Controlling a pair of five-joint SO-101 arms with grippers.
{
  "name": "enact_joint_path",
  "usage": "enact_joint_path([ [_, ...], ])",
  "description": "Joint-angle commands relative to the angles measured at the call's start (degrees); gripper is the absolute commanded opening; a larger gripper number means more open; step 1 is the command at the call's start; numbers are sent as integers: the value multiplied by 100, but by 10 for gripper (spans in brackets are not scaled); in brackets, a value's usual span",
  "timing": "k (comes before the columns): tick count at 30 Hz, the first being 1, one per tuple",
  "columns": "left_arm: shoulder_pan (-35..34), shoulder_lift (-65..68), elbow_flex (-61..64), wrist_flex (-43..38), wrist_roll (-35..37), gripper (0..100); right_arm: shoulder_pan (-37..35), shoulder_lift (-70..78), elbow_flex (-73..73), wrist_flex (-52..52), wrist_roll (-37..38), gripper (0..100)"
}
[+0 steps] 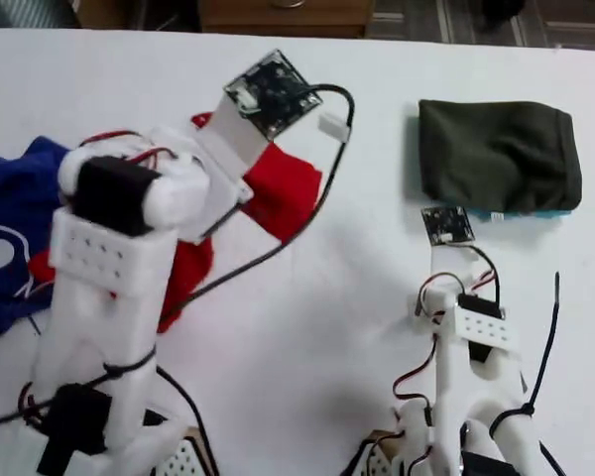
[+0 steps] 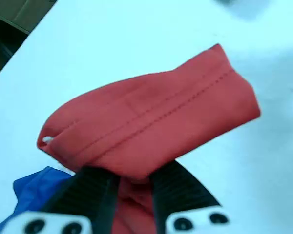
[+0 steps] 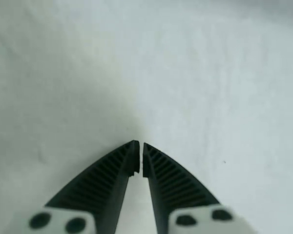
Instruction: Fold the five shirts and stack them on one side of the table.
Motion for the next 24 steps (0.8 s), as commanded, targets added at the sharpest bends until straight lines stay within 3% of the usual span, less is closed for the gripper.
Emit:
enact_joint_path([
  [1, 53, 149, 321, 53, 44, 143, 40, -207, -53, -75, -44, 20],
  [5, 44, 202, 593, 62, 44, 255, 31, -207, -53, -84, -35, 20],
  [9, -431, 202, 637, 62, 0, 260, 31, -207, -53, -84, -35, 20],
  [15, -2207, 264, 655, 53, -26, 260, 31, -207, -53, -84, -35, 20],
  [18, -3112, 264, 910, -44, -431, 262, 22, -207, -53, -84, -35, 20],
  [24, -4589, 264, 2598, -1222, -1336, 263, 22, -207, -53, -92, -44, 20],
])
